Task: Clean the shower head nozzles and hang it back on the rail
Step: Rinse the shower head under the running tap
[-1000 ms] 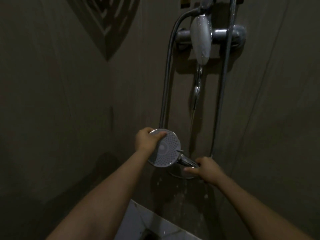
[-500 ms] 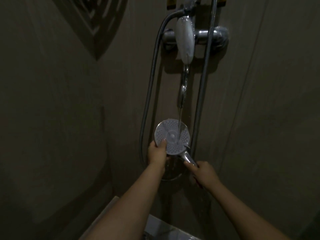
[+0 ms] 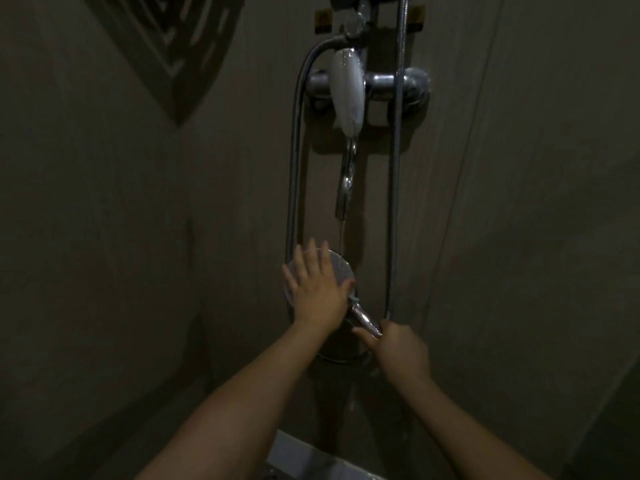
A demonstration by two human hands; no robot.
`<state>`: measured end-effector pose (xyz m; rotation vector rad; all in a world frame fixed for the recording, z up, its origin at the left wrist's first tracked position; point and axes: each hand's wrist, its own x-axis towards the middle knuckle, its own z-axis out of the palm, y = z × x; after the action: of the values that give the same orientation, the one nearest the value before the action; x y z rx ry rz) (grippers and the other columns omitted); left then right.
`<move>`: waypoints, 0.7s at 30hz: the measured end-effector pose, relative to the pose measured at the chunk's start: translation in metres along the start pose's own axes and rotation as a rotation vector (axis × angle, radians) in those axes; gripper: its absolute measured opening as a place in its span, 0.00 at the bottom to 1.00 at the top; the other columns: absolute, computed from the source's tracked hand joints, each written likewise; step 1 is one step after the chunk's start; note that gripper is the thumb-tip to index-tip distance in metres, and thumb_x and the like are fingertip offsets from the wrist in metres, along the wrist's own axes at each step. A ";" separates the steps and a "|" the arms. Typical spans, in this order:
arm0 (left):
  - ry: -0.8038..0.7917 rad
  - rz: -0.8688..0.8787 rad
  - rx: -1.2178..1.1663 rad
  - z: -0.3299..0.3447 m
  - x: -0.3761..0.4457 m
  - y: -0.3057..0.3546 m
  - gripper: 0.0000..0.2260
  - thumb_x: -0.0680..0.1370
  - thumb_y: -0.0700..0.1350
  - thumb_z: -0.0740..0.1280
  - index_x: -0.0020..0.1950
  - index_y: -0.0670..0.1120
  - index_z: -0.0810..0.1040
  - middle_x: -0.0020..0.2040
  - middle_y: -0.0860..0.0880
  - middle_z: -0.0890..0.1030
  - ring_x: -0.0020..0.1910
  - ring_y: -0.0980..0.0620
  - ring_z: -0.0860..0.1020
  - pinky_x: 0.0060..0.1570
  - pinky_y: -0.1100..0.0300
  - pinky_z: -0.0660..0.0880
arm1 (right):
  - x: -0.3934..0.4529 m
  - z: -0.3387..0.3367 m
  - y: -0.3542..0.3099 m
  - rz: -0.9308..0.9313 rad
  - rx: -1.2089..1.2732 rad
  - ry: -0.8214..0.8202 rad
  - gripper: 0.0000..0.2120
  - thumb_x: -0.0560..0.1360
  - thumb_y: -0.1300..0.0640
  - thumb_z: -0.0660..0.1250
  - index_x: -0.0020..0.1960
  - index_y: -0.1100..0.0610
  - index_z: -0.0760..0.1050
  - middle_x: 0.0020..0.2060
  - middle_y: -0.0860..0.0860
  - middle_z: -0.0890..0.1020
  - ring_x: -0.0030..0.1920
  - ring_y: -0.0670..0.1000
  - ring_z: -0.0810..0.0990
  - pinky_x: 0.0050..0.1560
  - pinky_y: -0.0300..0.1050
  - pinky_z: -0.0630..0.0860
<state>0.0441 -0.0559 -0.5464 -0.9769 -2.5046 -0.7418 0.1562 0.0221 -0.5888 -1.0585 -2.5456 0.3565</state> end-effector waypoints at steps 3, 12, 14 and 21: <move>-0.139 0.232 0.118 0.006 0.001 0.001 0.35 0.79 0.61 0.50 0.77 0.48 0.36 0.77 0.46 0.35 0.76 0.46 0.33 0.69 0.45 0.30 | 0.001 0.003 -0.003 0.042 0.116 -0.037 0.25 0.73 0.36 0.61 0.50 0.58 0.77 0.50 0.58 0.82 0.52 0.59 0.81 0.46 0.47 0.75; -0.050 -0.315 -0.223 0.010 0.006 -0.034 0.35 0.78 0.64 0.53 0.78 0.52 0.41 0.78 0.48 0.39 0.77 0.44 0.41 0.71 0.36 0.39 | 0.005 -0.008 0.000 0.078 0.134 -0.121 0.29 0.70 0.32 0.62 0.49 0.59 0.78 0.48 0.57 0.82 0.50 0.57 0.81 0.41 0.43 0.71; -0.136 -0.481 -0.475 -0.001 0.012 -0.040 0.33 0.77 0.62 0.58 0.75 0.44 0.55 0.75 0.42 0.60 0.69 0.43 0.66 0.67 0.41 0.64 | 0.003 -0.003 0.008 0.097 0.187 -0.151 0.28 0.71 0.33 0.62 0.47 0.59 0.79 0.47 0.58 0.82 0.49 0.58 0.81 0.41 0.43 0.70; 0.108 -0.749 -1.086 0.003 0.017 -0.034 0.17 0.82 0.46 0.54 0.58 0.35 0.76 0.54 0.39 0.78 0.51 0.43 0.77 0.48 0.56 0.71 | 0.013 -0.012 0.003 0.028 0.252 -0.246 0.25 0.72 0.34 0.61 0.39 0.57 0.76 0.31 0.53 0.77 0.36 0.55 0.79 0.37 0.42 0.70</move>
<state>0.0081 -0.0667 -0.5518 -0.1326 -2.2442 -2.4240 0.1550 0.0347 -0.5763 -1.0077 -2.6062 0.8377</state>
